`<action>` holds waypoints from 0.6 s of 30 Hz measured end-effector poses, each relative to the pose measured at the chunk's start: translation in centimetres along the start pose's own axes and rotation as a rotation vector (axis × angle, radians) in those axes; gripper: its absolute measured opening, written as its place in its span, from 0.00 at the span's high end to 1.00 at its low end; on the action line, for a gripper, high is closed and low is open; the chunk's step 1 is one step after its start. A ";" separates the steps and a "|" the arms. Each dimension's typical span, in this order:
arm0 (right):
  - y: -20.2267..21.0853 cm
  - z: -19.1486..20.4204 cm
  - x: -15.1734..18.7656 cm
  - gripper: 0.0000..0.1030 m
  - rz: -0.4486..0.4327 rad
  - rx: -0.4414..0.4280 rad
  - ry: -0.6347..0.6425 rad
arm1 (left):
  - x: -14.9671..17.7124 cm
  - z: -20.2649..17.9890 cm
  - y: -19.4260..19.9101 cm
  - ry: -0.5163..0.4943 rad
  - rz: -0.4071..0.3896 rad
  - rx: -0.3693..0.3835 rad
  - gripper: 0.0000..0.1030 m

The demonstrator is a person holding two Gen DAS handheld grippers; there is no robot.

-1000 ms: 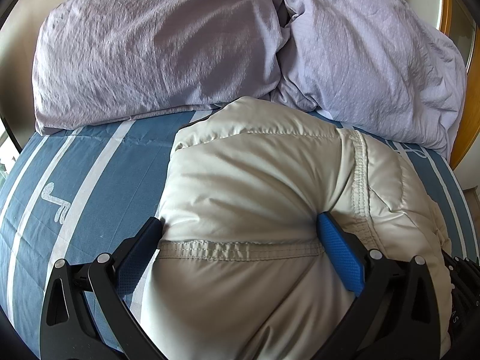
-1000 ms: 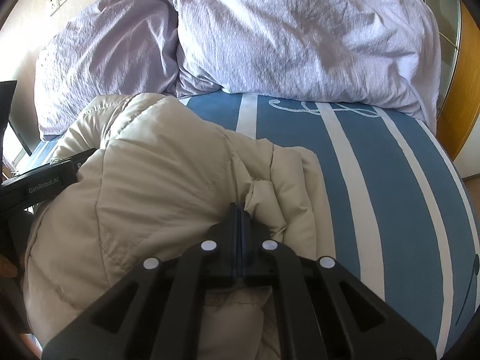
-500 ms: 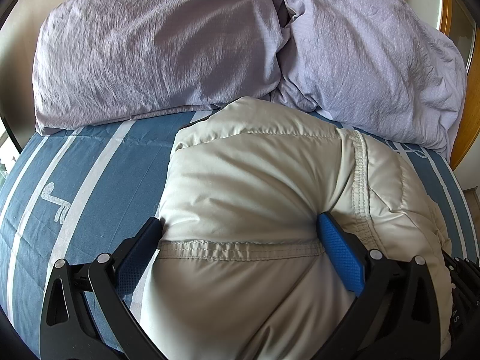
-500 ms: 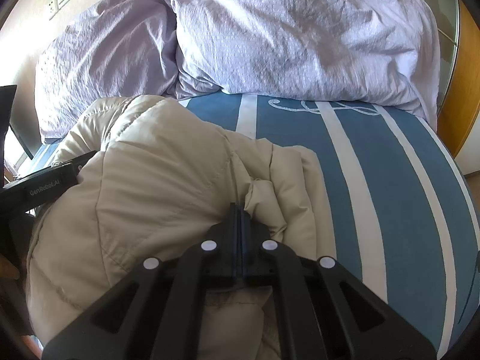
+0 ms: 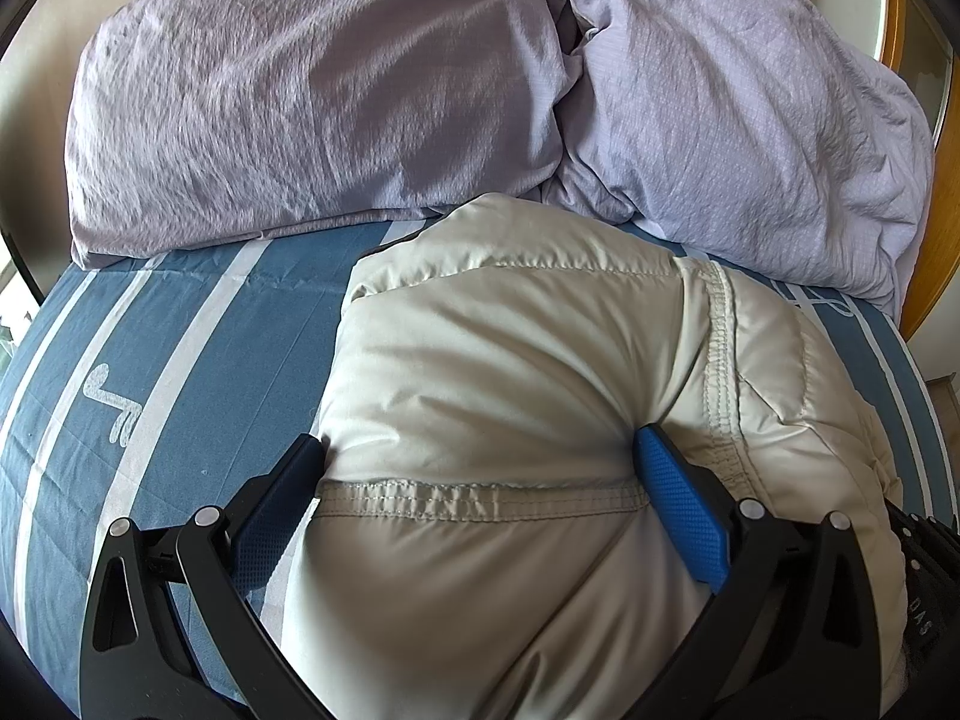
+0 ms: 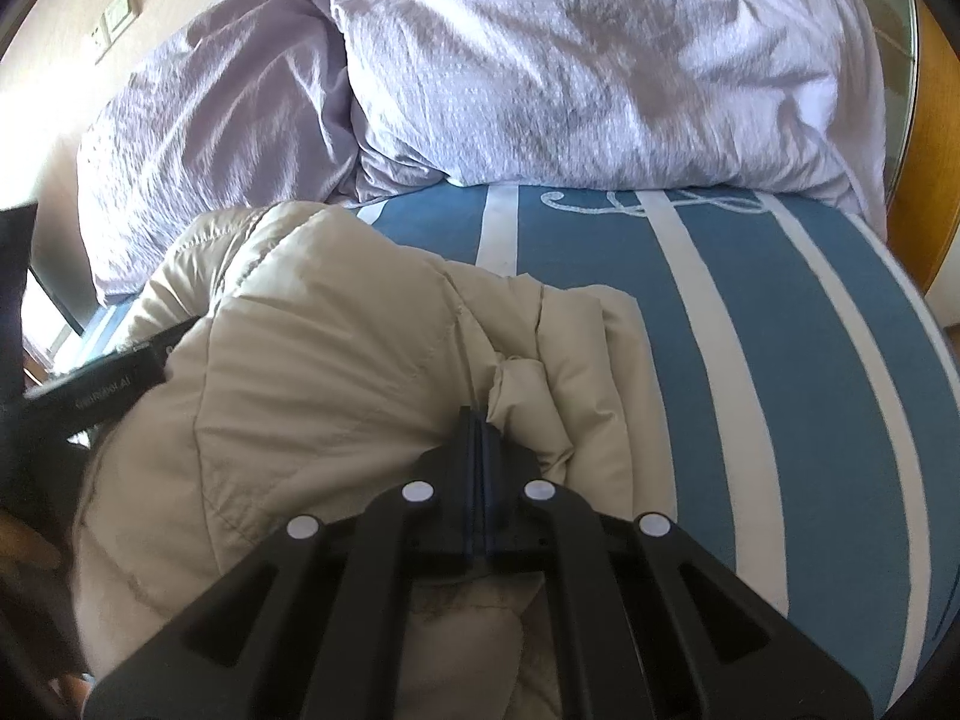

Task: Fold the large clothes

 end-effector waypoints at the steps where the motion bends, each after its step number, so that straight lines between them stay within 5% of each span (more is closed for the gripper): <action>1: 0.0 -0.1 -0.1 0.98 0.008 -0.008 -0.012 | 0.0 0.0 0.0 0.002 0.000 0.001 0.01; 11: 2.5 -1.2 -1.4 0.91 0.026 -0.045 -0.094 | -0.2 0.4 0.0 0.043 0.019 0.030 0.01; 14: 3.5 -2.0 -1.8 0.80 0.012 -0.038 -0.116 | -0.2 0.4 0.1 0.049 0.022 0.032 0.01; 16: 4.0 -2.9 -2.1 0.52 0.009 0.012 -0.122 | -0.1 0.4 0.1 0.054 0.024 0.034 0.01; 18: 4.6 -4.0 -2.3 0.52 -0.002 0.031 -0.148 | -0.1 0.5 0.2 0.057 0.024 0.035 0.01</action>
Point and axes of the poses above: each gripper's, at about its wrist camera, not at the fingertips, and y roughly against the way its jaws point, z to its left, x to its underside, the point moved 5 cm from there along -y, roughly the way its jaws point, and after that the axes turned 8 degrees about -z, right-handed, at the moved point
